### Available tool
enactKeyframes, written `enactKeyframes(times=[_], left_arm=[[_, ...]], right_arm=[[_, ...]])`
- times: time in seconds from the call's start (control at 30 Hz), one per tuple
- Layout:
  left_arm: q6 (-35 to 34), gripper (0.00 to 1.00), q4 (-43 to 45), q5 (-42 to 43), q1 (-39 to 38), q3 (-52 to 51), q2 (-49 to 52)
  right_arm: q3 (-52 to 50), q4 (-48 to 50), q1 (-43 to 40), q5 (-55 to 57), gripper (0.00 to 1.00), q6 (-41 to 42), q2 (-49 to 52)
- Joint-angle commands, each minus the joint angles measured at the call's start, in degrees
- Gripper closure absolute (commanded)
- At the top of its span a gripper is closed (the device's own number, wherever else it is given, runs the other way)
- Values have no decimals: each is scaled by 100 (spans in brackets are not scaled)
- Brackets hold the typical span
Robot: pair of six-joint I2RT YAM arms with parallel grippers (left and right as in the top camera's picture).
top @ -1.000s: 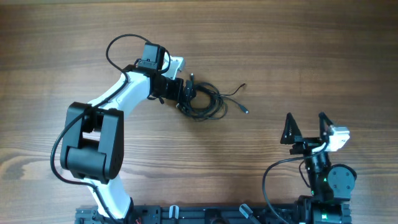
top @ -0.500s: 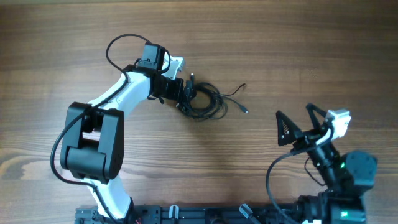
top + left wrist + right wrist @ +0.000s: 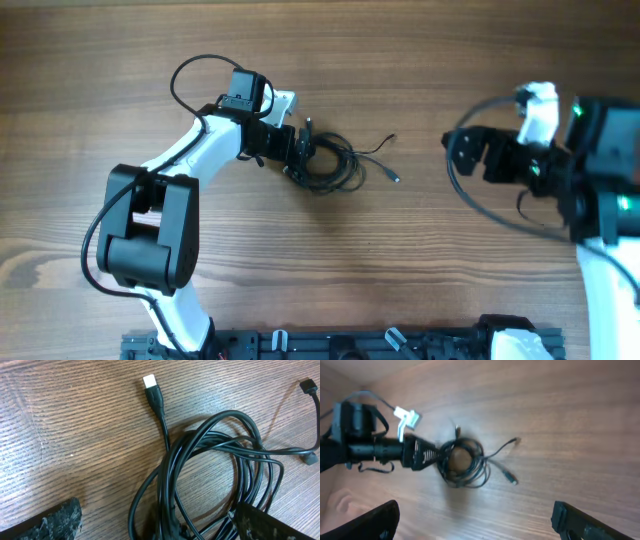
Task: Untangle cables
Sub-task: 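Raise the right arm and swing the right gripper toward the cable bundle, then lower the right gripper onto the bundle beside the left gripper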
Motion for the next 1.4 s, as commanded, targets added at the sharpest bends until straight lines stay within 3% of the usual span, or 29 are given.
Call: enactKeyframes(times=[0.0,0.17,0.4,1.37], left_arm=[[26,0,0,-44,22,-63,-173],[26,0,0,-44,22,-63,-173],[26,0,0,-44,22,-63,-173],[26,0,2,-44,22,-63,-173]], right_arm=[[144,-46,564,-184,0,-114,706],[142,514,1554,-175,0,87,1552],[138,1270,1770,-138,0,2028,2400],[133,1554,1770,164,0,2046,2767]])
